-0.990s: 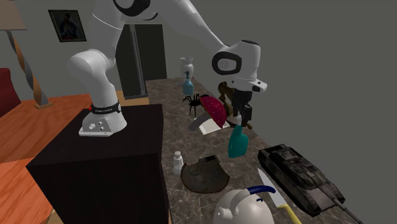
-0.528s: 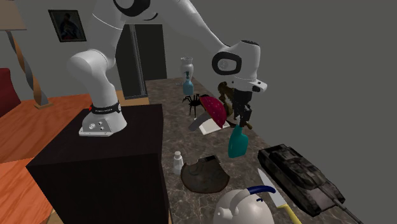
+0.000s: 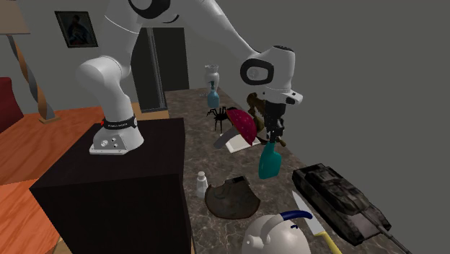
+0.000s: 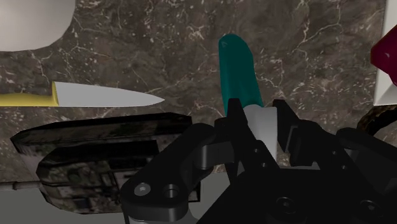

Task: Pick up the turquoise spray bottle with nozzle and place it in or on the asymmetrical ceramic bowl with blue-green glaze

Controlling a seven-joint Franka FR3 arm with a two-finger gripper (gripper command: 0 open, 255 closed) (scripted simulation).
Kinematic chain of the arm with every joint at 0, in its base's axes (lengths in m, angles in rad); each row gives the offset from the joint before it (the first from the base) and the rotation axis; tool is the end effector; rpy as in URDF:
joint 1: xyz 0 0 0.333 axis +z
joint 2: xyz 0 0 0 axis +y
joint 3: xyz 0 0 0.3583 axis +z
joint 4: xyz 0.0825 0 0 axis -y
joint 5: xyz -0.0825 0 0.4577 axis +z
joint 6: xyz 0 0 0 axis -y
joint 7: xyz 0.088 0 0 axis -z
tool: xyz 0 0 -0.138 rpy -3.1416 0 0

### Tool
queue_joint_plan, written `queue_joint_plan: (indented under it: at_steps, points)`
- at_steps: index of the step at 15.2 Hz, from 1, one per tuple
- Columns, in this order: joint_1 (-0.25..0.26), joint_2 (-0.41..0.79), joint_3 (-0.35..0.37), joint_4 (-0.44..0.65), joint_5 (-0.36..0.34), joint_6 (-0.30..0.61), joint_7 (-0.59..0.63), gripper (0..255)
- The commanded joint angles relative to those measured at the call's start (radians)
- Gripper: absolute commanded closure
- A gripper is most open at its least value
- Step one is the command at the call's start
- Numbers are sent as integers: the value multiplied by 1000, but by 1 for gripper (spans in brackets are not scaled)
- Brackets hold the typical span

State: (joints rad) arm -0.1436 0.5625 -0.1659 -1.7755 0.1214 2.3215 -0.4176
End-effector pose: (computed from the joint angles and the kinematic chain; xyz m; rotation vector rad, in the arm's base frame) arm 0.7030 -0.2126 0.1992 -3.1382 -0.0780 0.0096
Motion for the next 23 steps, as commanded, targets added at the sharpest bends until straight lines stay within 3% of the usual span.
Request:
queue_joint_plan:
  at_steps: [1, 23]
  points:
    - [0, 0, 0, 0, 0, 0, 0, 255]
    - [13, -157, -21, 73, -36, -228, 23, 255]
